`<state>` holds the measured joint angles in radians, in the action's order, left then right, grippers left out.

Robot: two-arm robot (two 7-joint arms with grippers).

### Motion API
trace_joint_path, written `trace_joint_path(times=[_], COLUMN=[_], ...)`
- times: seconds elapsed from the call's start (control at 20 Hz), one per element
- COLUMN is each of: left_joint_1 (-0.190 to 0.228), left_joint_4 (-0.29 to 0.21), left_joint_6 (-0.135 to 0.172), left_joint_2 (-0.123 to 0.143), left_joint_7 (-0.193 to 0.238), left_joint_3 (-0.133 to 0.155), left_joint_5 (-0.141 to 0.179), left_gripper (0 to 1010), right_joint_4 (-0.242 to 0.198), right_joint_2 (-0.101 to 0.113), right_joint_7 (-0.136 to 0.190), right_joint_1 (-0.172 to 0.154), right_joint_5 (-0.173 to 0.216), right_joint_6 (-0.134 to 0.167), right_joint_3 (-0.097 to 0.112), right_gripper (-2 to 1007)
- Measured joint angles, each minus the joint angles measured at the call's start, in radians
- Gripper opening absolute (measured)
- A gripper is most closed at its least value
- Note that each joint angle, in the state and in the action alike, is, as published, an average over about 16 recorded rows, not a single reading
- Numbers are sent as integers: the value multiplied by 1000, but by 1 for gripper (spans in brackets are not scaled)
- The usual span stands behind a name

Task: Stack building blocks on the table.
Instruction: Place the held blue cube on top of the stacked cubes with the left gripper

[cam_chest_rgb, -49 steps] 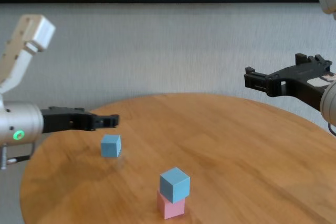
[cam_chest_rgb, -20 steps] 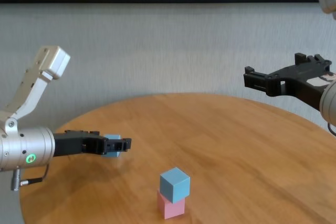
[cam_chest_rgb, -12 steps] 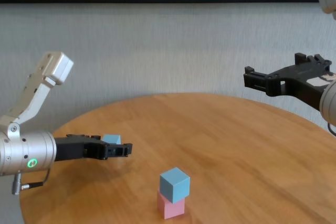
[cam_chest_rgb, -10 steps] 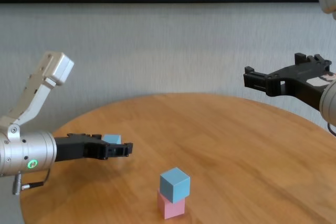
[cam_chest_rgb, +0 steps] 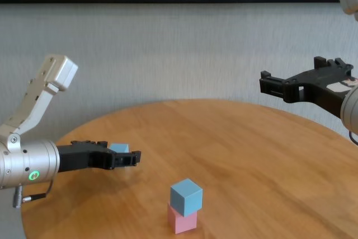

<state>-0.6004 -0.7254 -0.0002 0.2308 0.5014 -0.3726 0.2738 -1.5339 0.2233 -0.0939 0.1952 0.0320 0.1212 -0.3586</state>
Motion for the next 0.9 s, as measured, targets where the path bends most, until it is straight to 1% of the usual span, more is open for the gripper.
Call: trace_joint_path(times=[0.25, 0.45, 0.65, 0.9], left_joint_1=[0, 0, 0, 0], left_joint_4=[-1, -2, -2, -3], left_joint_6=[3, 5, 8, 9], left_joint_2=[0, 1, 1, 1], left_joint_7=[1, 1, 2, 2], left_joint_3=[0, -1, -1, -1], left_joint_5=[1, 2, 3, 3], left_gripper=[981, 935, 858, 715], right_joint_4=[0, 0, 0, 0], right_joint_2=[0, 0, 0, 0], right_joint_7=[0, 0, 0, 0], right_joint_1=[0, 0, 0, 0], right_joint_5=[0, 0, 0, 0], right_joint_6=[0, 0, 0, 0], right_joint_3=[0, 0, 0, 0], right_gripper=[1005, 1005, 1005, 1005])
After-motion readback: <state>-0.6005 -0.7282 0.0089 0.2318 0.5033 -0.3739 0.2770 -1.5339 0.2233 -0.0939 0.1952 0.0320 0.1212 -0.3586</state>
